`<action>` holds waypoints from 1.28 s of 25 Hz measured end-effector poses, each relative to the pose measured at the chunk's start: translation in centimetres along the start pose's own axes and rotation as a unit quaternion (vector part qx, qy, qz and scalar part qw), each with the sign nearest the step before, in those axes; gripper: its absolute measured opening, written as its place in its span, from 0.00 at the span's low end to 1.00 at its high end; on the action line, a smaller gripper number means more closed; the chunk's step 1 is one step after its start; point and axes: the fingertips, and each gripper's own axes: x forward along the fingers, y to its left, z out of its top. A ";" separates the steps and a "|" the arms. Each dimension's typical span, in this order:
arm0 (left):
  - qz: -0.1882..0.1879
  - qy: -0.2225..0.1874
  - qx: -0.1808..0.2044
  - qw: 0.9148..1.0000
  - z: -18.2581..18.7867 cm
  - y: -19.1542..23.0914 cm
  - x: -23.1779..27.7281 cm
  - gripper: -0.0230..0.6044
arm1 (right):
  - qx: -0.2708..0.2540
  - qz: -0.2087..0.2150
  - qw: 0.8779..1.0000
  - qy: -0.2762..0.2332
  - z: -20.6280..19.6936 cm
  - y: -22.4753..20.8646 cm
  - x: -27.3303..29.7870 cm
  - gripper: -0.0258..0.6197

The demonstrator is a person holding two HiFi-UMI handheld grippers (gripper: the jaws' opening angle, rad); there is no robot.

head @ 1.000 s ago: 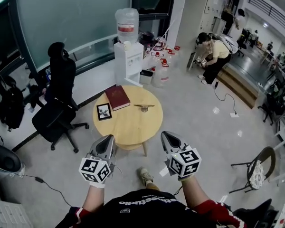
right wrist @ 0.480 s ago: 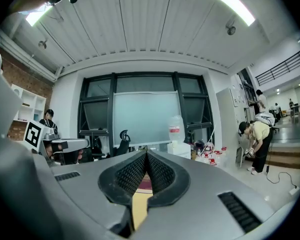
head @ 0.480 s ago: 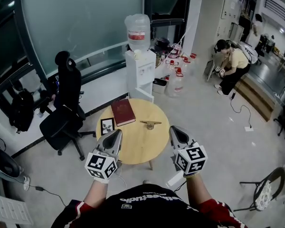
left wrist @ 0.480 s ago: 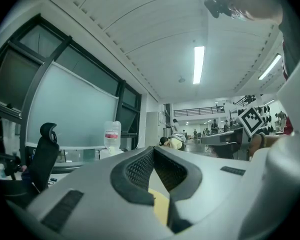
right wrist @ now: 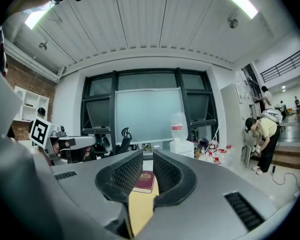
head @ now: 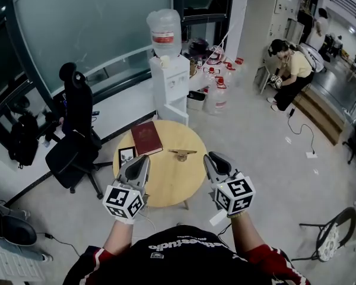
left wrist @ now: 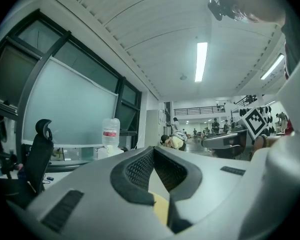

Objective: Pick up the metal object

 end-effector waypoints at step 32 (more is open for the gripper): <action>0.001 0.070 0.025 0.997 -8.7 1.3 8.2 0.06 | -0.064 0.080 0.986 0.128 -13.5 -5.3 12.6 0.23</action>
